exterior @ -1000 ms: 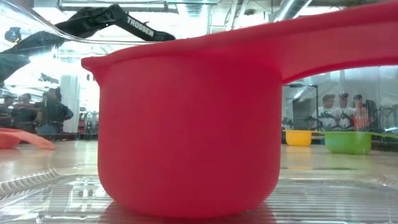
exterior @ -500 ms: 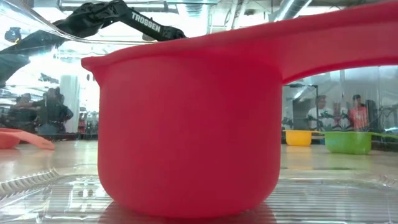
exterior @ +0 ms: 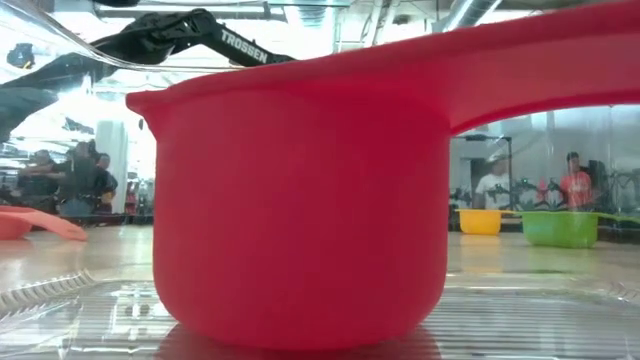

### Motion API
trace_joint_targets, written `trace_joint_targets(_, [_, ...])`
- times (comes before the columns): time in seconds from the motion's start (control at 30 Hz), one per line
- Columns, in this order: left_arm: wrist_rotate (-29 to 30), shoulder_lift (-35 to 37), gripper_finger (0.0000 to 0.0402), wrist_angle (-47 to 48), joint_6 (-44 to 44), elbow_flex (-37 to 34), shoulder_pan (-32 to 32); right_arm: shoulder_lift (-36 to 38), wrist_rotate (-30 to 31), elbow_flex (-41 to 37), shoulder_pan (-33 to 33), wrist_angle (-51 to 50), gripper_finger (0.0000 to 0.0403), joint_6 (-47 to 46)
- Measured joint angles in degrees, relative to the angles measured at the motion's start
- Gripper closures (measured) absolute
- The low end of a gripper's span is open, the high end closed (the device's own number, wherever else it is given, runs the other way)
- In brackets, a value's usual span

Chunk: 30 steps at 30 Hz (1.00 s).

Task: Nest measuring cups in basket
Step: Adjust the transparent bin

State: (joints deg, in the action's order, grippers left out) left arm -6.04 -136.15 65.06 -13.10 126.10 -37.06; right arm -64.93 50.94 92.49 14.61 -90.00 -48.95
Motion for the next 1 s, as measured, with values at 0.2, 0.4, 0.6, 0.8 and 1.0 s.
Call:
trace_joint_targets(0.2, [-1.2, 0.0, 0.0401, 0.8, -3.8, 0.0, -0.1, 0.0, 0.0, 0.0, 0.0, 0.0, 0.0370, 1.6])
trace_joint_targets(0.4, [-3.2, 0.0, 0.0401, 1.9, -5.3, 0.0, -0.5, 0.0, 0.0, 0.0, 0.0, 0.0, 0.0370, 3.0])
trace_joint_targets(0.6, [-4.4, 0.0, 0.0401, -0.5, -7.0, 1.4, -1.2, 0.0, 0.0, 0.0, 0.0, 0.0, 0.0370, 4.0])
trace_joint_targets(0.8, [-10.3, 2.2, 0.0401, 8.1, 4.8, 8.2, -0.8, 0.1, -0.1, 0.0, 0.0, 0.0, 0.0370, 4.1])
trace_joint_targets(1.0, [-7.1, 11.1, 0.0401, 26.1, 14.4, 4.9, 7.4, 0.1, 0.0, 0.0, 0.0, 0.0, 0.0370, 4.4])
